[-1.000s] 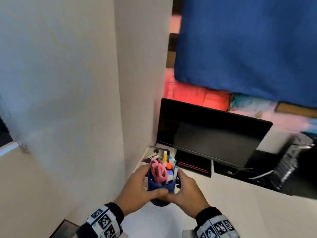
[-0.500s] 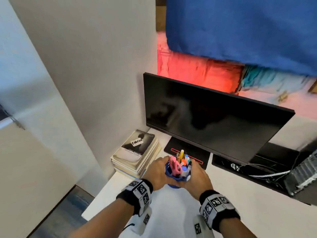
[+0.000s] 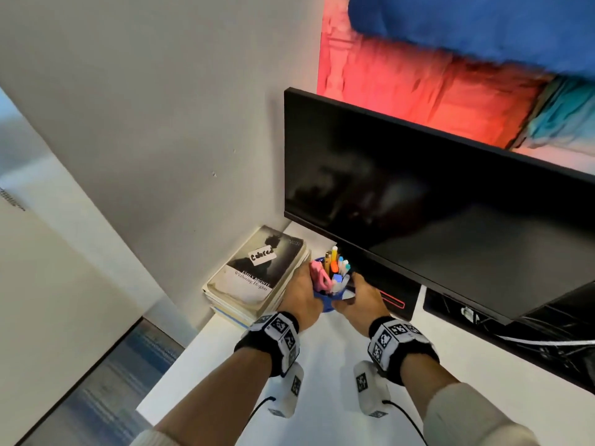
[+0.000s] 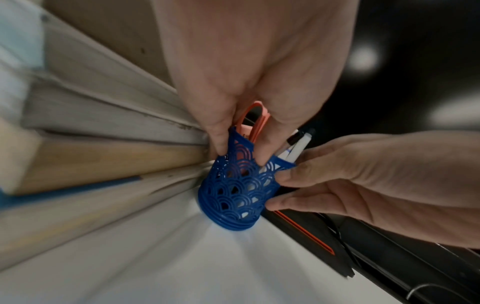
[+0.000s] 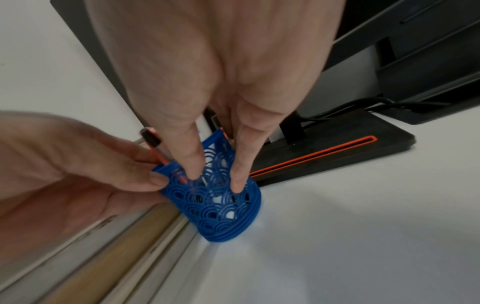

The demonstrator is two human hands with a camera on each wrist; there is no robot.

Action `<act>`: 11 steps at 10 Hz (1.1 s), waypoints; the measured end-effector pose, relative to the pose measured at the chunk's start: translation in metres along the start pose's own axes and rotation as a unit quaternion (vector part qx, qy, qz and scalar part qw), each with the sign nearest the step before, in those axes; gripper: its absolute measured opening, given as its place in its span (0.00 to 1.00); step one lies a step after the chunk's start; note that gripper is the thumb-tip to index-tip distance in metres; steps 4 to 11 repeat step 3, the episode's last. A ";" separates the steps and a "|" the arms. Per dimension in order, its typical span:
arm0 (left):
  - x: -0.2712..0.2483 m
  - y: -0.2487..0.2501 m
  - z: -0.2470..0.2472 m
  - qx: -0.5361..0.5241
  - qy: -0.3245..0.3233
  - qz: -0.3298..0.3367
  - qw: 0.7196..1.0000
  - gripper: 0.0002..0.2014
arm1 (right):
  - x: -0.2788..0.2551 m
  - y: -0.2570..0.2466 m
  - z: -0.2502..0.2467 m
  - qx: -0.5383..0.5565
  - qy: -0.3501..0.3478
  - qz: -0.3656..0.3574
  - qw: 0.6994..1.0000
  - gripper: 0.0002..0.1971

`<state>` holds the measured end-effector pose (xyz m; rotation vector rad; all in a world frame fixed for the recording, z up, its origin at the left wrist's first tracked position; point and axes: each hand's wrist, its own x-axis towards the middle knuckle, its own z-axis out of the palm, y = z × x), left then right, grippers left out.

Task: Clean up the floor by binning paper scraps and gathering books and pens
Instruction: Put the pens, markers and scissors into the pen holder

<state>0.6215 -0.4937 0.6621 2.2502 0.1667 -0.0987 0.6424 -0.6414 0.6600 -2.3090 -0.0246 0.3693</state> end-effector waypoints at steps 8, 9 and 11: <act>-0.016 0.001 0.001 -0.020 0.014 0.007 1.000 0.34 | -0.010 0.006 0.005 0.061 -0.026 0.025 0.997 0.29; -0.016 0.001 0.001 -0.020 0.014 0.007 1.000 0.34 | -0.010 0.006 0.005 0.061 -0.026 0.025 0.997 0.29; -0.016 0.001 0.001 -0.020 0.014 0.007 1.000 0.34 | -0.010 0.006 0.005 0.061 -0.026 0.025 0.997 0.29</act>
